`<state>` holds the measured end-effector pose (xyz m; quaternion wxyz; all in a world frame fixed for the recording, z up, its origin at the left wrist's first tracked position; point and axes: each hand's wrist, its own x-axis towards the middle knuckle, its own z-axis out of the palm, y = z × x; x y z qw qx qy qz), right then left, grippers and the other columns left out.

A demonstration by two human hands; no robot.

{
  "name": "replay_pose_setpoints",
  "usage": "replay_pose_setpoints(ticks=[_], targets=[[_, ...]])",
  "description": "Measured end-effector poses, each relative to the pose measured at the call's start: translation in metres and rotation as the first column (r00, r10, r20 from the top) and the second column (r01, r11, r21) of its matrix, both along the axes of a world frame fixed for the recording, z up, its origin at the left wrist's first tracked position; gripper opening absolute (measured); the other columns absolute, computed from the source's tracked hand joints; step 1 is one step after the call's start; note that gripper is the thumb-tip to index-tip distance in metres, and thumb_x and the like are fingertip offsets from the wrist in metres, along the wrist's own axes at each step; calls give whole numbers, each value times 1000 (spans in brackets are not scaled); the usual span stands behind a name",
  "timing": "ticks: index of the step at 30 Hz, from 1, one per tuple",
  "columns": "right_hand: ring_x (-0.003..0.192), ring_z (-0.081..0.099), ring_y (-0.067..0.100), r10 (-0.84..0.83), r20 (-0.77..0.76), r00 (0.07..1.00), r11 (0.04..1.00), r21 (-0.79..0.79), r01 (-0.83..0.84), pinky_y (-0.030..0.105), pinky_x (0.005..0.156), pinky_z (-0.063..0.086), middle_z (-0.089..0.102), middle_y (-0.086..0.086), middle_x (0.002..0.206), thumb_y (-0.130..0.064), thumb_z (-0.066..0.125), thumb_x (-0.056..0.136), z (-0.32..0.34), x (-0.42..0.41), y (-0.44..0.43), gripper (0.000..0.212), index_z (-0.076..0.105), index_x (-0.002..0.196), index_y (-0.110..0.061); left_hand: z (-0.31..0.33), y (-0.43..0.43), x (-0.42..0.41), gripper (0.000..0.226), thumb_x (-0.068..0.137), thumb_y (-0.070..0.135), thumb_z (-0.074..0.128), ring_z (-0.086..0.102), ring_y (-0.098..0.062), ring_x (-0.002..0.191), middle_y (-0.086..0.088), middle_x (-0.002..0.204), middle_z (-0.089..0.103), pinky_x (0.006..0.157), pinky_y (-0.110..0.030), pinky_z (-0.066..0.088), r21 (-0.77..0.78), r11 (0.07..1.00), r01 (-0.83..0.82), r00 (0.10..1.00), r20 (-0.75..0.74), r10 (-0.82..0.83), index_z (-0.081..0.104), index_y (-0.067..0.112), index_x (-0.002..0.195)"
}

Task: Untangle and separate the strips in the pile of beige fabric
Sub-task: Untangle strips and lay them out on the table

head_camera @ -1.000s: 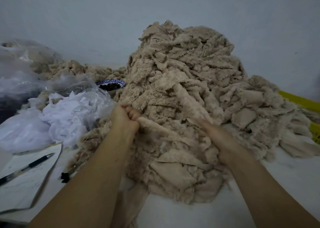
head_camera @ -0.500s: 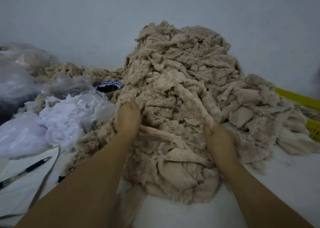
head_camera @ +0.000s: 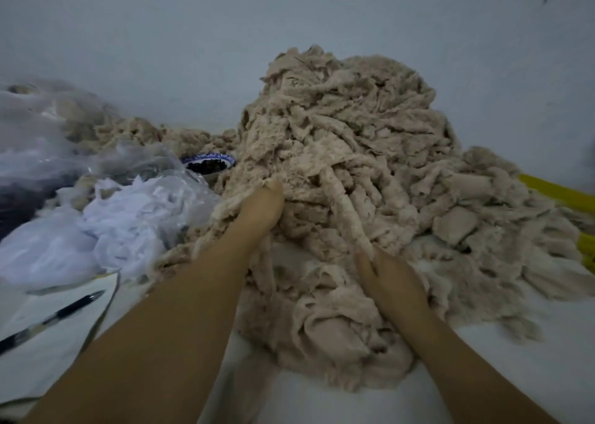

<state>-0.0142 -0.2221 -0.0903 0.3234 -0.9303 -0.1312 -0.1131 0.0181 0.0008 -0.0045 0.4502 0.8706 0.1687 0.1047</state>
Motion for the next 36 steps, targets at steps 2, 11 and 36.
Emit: replay_pose_setpoints(ticks=[2, 11, 36], targets=[[50, 44, 15, 56, 33, 998, 998, -39, -54, 31, 47, 30, 44, -5, 56, -37, 42, 104, -3, -7, 11, 35, 47, 75, -19, 15, -20, 0, 42, 106, 22, 34, 53, -35, 124, -24, 136, 55, 87, -33, 41, 45, 998, -35, 999, 43, 33, 53, -4, 133], [46, 33, 6, 133, 45, 990, 991, -7, -133, 20, 43, 19, 37, -7, 55, -31, 41, 105, -6, -10, 7, 37, 38, 69, -25, 60, -103, 31, 54, 100, 51, 46, 58, -16, 120, -4, 137, 53, 97, -30, 48, 78, 767, 637, 755, -259, -602, 55, 12, 137], [102, 55, -8, 234, -338, 911, 854, 520, -26, 13, 88, 40, 62, -7, 114, -46, 37, 103, 10, -13, 4, 38, 65, 120, -26, -35, -93, -44, 17, 95, 28, 65, 64, -15, 52, -2, 61, 67, 48, -25, 52, -715, 662, 225, 969, 91, -231, 60, 20, 81]])
